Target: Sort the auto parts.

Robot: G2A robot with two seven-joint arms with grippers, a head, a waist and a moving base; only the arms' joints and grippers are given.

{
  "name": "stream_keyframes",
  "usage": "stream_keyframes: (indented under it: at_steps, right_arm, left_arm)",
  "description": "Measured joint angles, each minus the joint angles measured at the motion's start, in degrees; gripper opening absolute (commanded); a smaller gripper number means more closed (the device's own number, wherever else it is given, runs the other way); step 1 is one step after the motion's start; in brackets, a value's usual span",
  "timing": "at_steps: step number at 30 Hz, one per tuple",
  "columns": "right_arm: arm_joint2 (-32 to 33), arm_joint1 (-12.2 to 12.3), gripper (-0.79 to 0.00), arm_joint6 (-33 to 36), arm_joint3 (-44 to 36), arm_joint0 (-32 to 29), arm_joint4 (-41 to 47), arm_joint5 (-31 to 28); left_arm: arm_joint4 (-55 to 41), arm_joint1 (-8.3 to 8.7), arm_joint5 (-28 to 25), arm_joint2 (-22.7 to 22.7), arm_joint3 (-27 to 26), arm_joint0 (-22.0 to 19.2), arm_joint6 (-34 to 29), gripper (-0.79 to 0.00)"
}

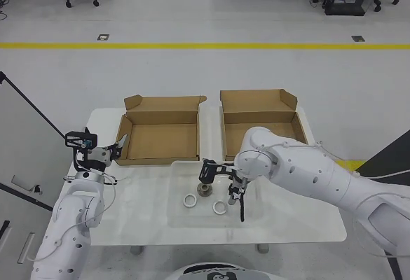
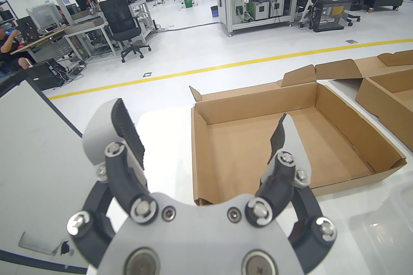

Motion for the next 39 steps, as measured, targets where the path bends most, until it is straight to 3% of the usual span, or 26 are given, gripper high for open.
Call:
stream_keyframes:
  at_steps: [1, 5, 39]
  right_arm:
    - [-0.03, -0.14, -0.394, -0.17, 0.34, -0.08, -0.05, 0.13]
    - [-0.01, -0.69, -0.413, -1.25, 1.94, -0.51, -0.61, 1.25]
    - [-0.49, -4.14, -0.422, -2.51, 7.32, -3.05, -8.86, 3.52]
  left_arm:
    - [0.00, 0.00, 0.00, 0.00, 0.00, 0.00, 0.00, 0.000]
    - [0.00, 0.00, 0.00, 0.00, 0.00, 0.00, 0.00, 0.000]
    - [0.00, 0.00, 0.00, 0.00, 0.00, 0.00, 0.00, 0.000]
